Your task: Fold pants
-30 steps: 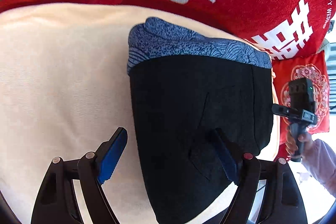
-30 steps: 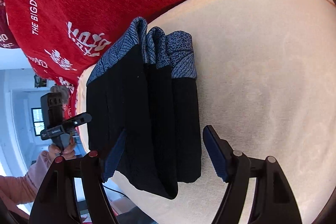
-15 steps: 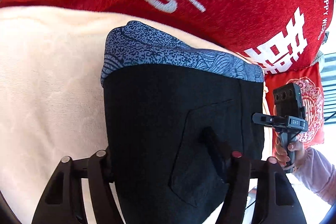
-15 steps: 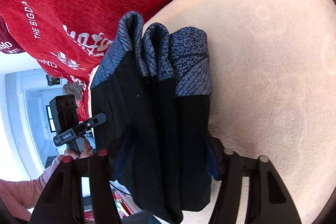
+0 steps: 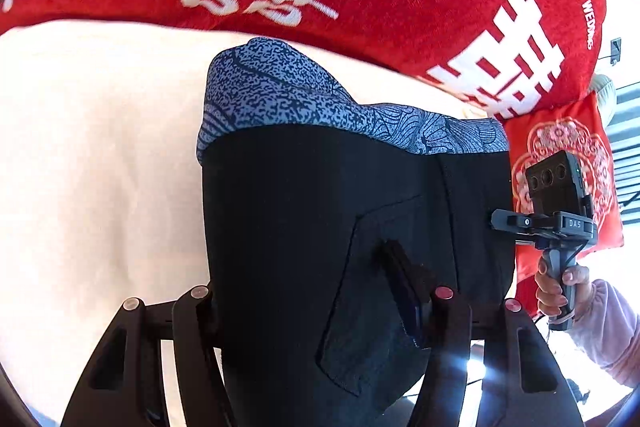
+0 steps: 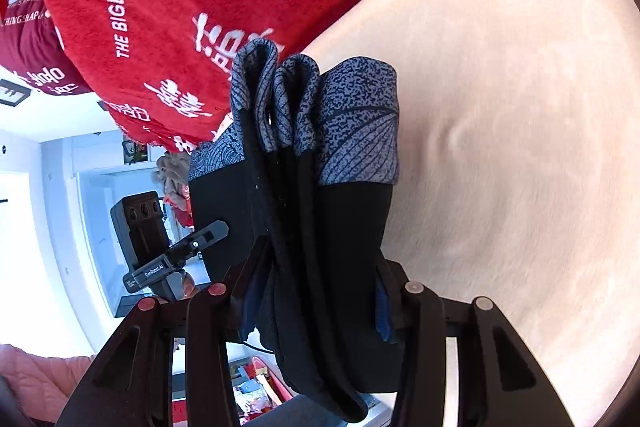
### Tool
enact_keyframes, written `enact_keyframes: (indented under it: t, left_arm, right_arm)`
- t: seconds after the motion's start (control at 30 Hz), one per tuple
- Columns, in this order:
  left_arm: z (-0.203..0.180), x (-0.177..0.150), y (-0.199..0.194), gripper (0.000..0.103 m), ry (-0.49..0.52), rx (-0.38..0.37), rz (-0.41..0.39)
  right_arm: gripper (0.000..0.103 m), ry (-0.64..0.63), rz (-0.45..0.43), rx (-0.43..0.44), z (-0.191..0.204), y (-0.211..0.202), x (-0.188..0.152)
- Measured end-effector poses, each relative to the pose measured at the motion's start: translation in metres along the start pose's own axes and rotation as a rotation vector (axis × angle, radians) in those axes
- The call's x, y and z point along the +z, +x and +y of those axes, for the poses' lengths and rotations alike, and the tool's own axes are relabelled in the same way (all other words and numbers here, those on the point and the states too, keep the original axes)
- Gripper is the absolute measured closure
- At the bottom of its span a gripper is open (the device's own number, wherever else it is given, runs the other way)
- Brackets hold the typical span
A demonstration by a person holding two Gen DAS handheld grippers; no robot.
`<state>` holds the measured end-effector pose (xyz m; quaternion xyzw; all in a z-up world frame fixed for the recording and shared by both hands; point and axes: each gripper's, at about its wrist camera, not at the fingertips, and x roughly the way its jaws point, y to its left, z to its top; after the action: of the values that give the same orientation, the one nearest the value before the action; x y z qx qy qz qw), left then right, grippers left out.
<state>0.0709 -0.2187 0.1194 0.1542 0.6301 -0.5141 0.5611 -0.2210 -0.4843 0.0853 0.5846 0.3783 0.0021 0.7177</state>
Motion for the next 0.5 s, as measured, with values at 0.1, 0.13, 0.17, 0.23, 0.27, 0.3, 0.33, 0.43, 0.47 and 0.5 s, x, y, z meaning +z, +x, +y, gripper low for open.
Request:
enact_keyframes:
  t: [0.1, 0.13, 0.17, 0.23, 0.27, 0.3, 0.33, 0.43, 0.47, 0.5]
  left_arm:
    - [0.011, -0.018, -0.007, 0.040, -0.007, -0.001, 0.018]
    - [0.017, -0.025, -0.007, 0.040, -0.003, -0.001, 0.026]
    - [0.021, -0.029, -0.007, 0.040, 0.003, 0.001, 0.034]
    - [0.033, -0.039, 0.000, 0.040, -0.001, 0.008, 0.060]
    - [0.037, -0.042, 0.004, 0.039, -0.001, 0.019, 0.072]
    - [0.042, -0.047, 0.011, 0.039, 0.002, 0.040, 0.087]
    - [0.047, -0.051, 0.015, 0.038, -0.003, 0.050, 0.090]
    - [0.051, -0.057, 0.017, 0.021, 0.009, 0.097, 0.059]
    - [0.049, -0.058, 0.016, 0.020, 0.022, 0.135, 0.046]
    - [0.049, -0.058, 0.017, 0.020, 0.026, 0.145, 0.047]
  right_arm:
    - [0.054, 0.019, -0.018, 0.009, 0.000, 0.003, -0.028]
    - [0.054, 0.028, -0.020, 0.009, -0.001, 0.007, -0.037]
    - [0.054, 0.032, -0.020, 0.005, -0.003, 0.008, -0.043]
    - [0.054, 0.053, -0.021, -0.007, -0.007, 0.017, -0.057]
    - [0.054, 0.066, -0.020, -0.019, -0.010, 0.024, -0.063]
    - [0.054, 0.072, -0.018, -0.033, -0.009, 0.031, -0.065]
    - [0.054, 0.076, -0.017, -0.055, -0.011, 0.036, -0.068]
    - [0.048, 0.076, -0.040, -0.112, -0.015, 0.044, -0.072]
    - [0.046, 0.081, -0.048, -0.129, -0.017, 0.044, -0.071]
    - [0.042, 0.092, -0.054, -0.153, -0.017, 0.045, -0.071]
